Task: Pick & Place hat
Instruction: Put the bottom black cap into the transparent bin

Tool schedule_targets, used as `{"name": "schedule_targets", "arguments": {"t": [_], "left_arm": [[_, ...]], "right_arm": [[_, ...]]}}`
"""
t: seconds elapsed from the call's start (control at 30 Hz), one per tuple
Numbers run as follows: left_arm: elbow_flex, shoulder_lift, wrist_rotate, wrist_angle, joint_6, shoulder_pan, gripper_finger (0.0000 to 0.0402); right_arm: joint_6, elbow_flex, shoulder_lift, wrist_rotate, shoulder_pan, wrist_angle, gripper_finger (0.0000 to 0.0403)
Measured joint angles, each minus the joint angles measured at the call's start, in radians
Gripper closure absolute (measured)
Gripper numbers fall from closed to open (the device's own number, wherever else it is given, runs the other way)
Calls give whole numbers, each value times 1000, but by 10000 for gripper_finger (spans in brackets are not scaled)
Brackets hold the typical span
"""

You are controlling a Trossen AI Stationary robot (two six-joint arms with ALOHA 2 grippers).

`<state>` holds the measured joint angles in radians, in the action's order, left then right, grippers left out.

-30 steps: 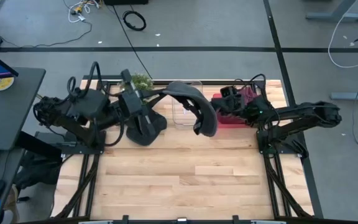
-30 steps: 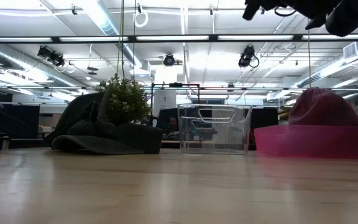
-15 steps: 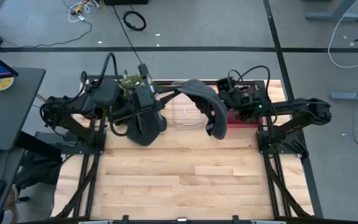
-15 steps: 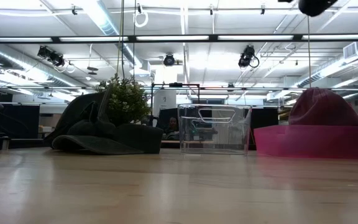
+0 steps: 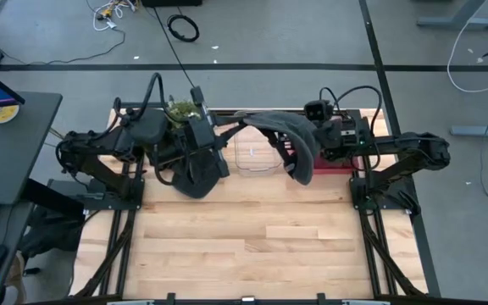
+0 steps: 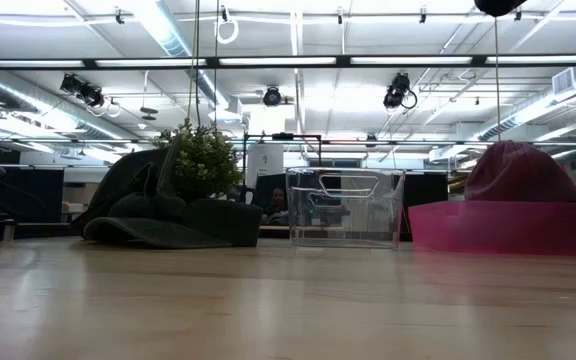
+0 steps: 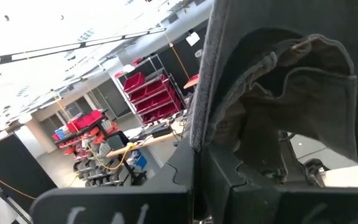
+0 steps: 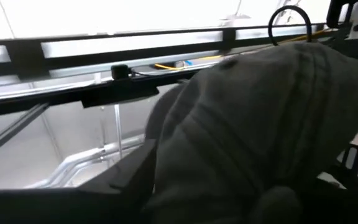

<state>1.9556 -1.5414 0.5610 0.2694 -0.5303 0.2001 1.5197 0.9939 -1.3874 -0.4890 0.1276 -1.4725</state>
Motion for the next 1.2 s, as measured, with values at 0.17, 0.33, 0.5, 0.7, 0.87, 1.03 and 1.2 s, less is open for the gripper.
{"name": "schedule_targets", "arguments": {"t": [0.17,0.33,0.5,0.7,0.87,1.03,1.2], "left_arm": [[0,0,1,25,49,-8,380],[0,1,26,27,74,-8,317],[0,2,110,47,126,-6,259],[0,9,254,172,269,-6,196],[0,12,305,316,390,-6,155],[0,11,275,343,307,41,139],[0,0,302,262,53,98,138]], "right_arm": [[-64,0,2,-21,0,35,331],[-120,0,2,-34,0,36,386],[-165,0,8,-27,19,44,396],[-172,0,44,-24,42,48,399],[-199,0,111,-19,66,90,401],[-241,0,200,30,120,294,401],[-230,0,265,38,191,514,402]]}}
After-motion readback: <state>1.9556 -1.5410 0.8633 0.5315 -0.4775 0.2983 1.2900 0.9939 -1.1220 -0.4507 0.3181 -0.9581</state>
